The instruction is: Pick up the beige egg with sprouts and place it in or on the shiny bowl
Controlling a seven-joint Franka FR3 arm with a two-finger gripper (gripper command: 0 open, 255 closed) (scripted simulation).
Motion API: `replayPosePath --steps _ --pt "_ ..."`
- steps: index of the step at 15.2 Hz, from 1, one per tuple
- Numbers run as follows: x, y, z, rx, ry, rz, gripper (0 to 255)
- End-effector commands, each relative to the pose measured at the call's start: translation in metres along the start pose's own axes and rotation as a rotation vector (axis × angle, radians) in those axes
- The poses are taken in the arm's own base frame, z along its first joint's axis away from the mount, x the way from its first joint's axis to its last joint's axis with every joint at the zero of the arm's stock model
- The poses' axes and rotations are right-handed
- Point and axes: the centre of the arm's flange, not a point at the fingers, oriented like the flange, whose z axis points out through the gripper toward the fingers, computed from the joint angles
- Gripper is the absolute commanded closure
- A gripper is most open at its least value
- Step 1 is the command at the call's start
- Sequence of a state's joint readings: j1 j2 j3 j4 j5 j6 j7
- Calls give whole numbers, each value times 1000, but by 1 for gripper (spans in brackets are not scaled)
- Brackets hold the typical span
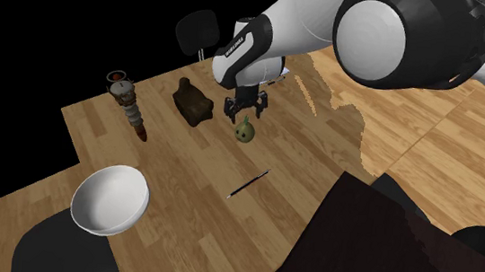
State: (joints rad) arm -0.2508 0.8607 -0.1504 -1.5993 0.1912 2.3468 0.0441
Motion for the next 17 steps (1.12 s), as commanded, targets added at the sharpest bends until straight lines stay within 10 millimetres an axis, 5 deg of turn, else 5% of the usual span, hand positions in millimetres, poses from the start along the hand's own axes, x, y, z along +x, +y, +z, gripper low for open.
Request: replayPosePath --steps 1,4,5,14,17 --pt "0 0 0 0 0 0 0" --pt "0 0 0 0 0 0 0" --pt "0 0 0 0 0 0 255" --pt "0 0 0 0 0 0 255" --pt "-2 0 -16 0 0 0 255"
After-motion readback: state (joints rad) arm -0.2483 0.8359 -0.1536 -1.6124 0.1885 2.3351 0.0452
